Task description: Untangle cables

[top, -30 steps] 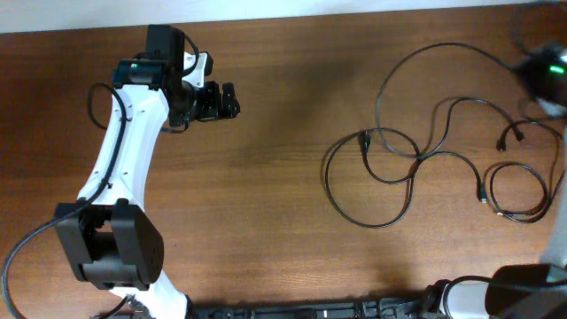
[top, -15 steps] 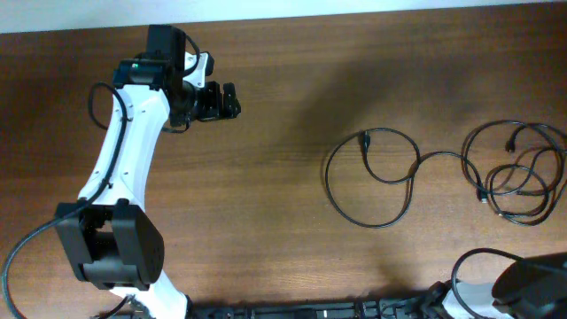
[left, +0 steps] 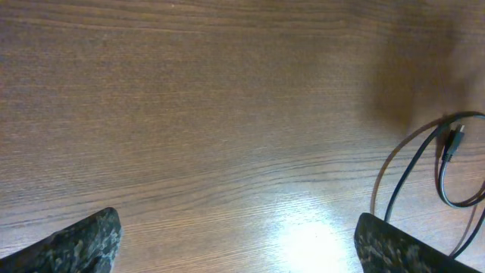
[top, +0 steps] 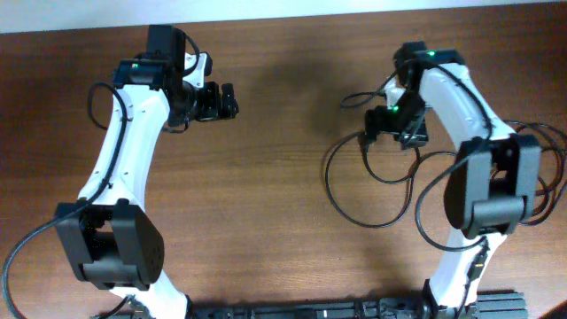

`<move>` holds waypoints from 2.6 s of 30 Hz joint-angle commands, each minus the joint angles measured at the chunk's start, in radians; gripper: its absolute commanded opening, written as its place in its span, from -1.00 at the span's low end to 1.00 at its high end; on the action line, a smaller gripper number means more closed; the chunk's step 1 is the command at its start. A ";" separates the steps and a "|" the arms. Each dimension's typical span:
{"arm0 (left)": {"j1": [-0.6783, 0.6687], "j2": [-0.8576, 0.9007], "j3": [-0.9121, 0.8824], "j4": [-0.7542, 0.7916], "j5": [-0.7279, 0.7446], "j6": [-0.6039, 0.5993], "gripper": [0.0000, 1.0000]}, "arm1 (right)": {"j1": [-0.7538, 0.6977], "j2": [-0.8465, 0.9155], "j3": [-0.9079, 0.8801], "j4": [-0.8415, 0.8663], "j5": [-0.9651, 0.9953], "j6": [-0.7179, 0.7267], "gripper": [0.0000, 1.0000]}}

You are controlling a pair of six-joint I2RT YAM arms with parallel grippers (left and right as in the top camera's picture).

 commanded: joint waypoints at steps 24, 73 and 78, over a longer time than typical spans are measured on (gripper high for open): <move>-0.003 -0.016 -0.002 -0.019 -0.003 -0.002 0.98 | 0.174 0.075 -0.122 0.306 0.045 0.233 -0.92; -0.003 -0.016 -0.002 -0.023 -0.003 -0.002 0.98 | -0.193 -0.090 -0.061 -0.093 -0.075 -0.026 0.76; -0.003 -0.016 -0.002 -0.023 -0.003 -0.002 0.98 | -0.215 -0.091 -0.275 0.174 -0.267 0.068 0.76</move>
